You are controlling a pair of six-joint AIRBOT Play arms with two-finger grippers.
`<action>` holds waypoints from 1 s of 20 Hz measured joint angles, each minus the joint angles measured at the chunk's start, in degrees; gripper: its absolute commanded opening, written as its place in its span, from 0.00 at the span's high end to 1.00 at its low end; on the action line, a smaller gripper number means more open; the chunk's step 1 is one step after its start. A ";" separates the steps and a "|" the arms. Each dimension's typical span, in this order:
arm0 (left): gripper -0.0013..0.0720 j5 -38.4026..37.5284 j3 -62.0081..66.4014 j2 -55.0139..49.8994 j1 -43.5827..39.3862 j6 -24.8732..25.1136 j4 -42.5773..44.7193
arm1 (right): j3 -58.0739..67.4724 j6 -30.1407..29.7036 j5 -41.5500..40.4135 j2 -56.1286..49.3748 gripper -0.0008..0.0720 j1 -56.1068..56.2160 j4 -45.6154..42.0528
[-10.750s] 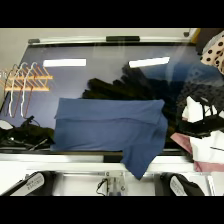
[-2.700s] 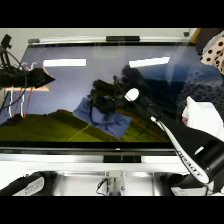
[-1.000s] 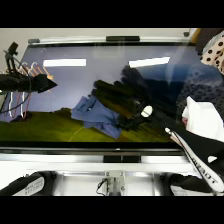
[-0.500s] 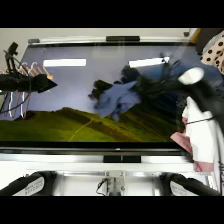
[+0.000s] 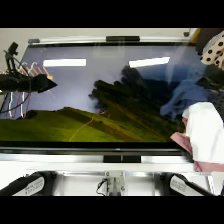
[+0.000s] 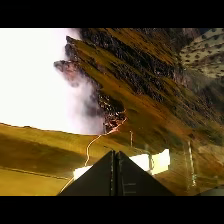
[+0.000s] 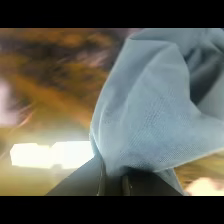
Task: Fold the shirts.
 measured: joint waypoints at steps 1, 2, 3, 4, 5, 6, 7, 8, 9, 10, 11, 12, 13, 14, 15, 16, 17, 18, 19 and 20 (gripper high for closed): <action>0.93 -0.02 0.00 0.00 0.00 -0.02 0.00 | 0.42 -0.39 -0.28 -0.04 0.89 -1.03 -0.98; 0.93 -0.02 0.00 0.00 0.00 -0.02 0.00 | 0.76 -0.72 -1.40 -0.15 0.89 -1.77 -1.70; 0.93 -0.02 0.00 0.00 0.00 -0.04 0.00 | 0.96 -1.03 -2.60 -0.31 0.89 -2.36 -2.08; 0.93 0.00 0.00 0.00 0.00 -0.04 0.00 | 1.14 -1.25 -4.20 -0.44 0.89 -2.78 -2.29; 0.93 0.00 0.00 0.00 0.00 -0.07 0.00 | 1.27 -1.57 -6.21 -0.52 0.89 -3.04 -2.21; 0.93 0.00 0.00 0.00 0.00 -0.07 0.00 | 1.40 -1.88 -8.59 -0.57 0.89 -3.30 -1.99; 0.93 0.00 0.00 0.00 0.00 -0.07 -0.02 | 1.55 -2.10 -10.88 -0.61 0.89 -3.45 -2.01; 0.93 0.00 0.00 0.00 0.00 -0.07 -0.02 | 1.84 -2.45 -13.22 -0.66 0.89 -3.61 -2.47; 0.93 0.00 0.00 0.00 0.00 -0.07 -0.02 | 2.23 -2.67 -15.12 -0.66 0.89 -3.72 -3.48; 0.93 0.00 0.00 0.00 0.00 -0.09 0.00 | 2.89 -2.99 -16.63 -0.66 0.89 -3.78 -4.90; 0.93 0.02 0.00 0.00 0.00 -0.09 -0.02 | 3.69 -3.39 -17.35 -0.66 0.89 -3.82 -6.49; 0.93 0.02 0.00 0.00 0.00 -0.09 -0.02 | 4.79 -3.89 -17.64 -0.66 0.89 -3.85 -8.79; 0.93 0.02 0.00 0.00 0.00 -0.09 -0.02 | 5.88 -4.22 -17.29 -0.66 0.89 -3.89 -11.69; 0.93 0.02 0.00 0.00 0.00 -0.09 -0.02 | 6.78 -4.55 -16.28 -0.66 0.89 -3.98 -14.45; 0.93 0.02 0.00 0.00 0.00 -0.09 -0.02 | 7.48 -5.03 -14.49 -0.66 0.89 -4.09 -17.27; 0.93 0.02 0.00 0.00 0.00 -0.09 -0.02 | 7.91 -5.55 -12.48 -0.72 0.89 -4.39 -19.19; 0.93 0.02 0.00 0.00 0.00 -0.09 -0.02 | 8.28 -6.10 -10.01 -0.79 0.89 -4.96 -20.63; 0.93 0.00 0.00 0.00 0.00 -0.09 -0.02 | 8.55 -6.54 -7.67 -0.83 0.89 -5.73 -21.62; 0.93 0.00 0.00 0.00 0.00 -0.09 -0.02 | 8.70 -6.69 -5.29 -0.83 0.89 -6.75 -22.12; 0.93 0.02 0.00 0.00 0.00 -0.09 -0.02 | 8.85 -6.78 -2.64 -0.83 0.89 -7.98 -22.21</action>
